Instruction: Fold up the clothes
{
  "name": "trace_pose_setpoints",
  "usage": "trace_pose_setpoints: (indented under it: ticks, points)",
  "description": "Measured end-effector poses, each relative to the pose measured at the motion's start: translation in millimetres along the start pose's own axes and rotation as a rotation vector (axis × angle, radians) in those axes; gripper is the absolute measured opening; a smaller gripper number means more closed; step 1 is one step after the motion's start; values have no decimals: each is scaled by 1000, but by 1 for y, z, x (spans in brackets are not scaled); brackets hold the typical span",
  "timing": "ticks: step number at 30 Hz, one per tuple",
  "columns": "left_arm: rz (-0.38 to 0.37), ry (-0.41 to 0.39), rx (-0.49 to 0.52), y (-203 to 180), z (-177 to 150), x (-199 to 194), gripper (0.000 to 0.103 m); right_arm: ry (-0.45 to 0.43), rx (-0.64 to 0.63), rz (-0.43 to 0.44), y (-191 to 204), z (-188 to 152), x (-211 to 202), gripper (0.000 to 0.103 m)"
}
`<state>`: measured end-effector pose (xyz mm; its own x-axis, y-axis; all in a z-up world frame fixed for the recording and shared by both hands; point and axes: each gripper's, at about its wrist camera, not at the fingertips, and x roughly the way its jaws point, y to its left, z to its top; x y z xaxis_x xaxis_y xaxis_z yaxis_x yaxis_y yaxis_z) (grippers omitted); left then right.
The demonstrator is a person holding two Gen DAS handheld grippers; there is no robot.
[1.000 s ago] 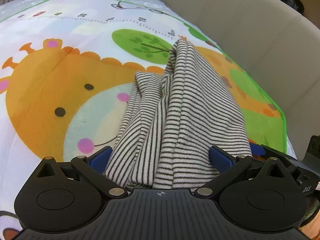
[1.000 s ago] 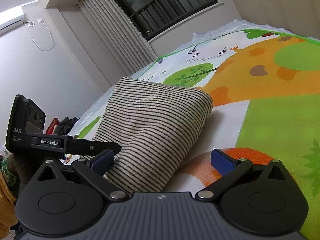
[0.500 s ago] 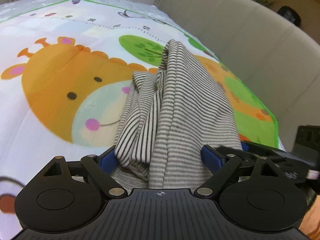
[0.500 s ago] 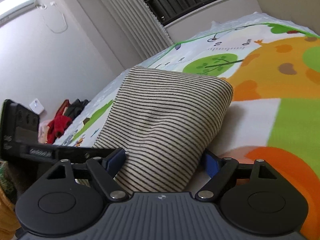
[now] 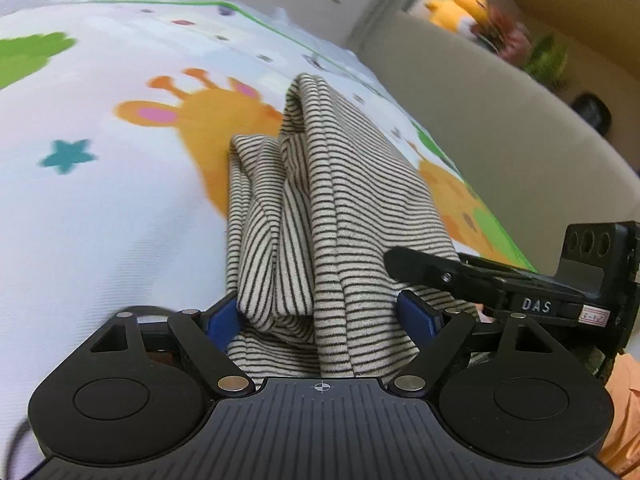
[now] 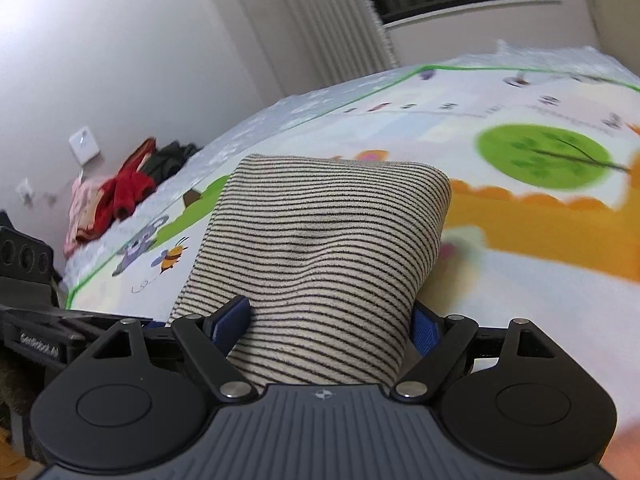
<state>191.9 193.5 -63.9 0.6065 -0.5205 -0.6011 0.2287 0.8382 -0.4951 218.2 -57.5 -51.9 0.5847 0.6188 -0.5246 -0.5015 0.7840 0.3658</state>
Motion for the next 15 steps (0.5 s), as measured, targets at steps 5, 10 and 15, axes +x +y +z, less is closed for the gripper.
trace_pose_setpoints:
  ticks: [5,10,15]
  points:
    - [26,-33,-48,25,2,-18,87,23,-86,11,30,13,29,83]
    - [30,-60,-87,38,0,-29,88,37,-148,17,45,23,48,87]
    - [25,-78,-95,38,-3,-37,88,35,-92,2,31,20,43,91]
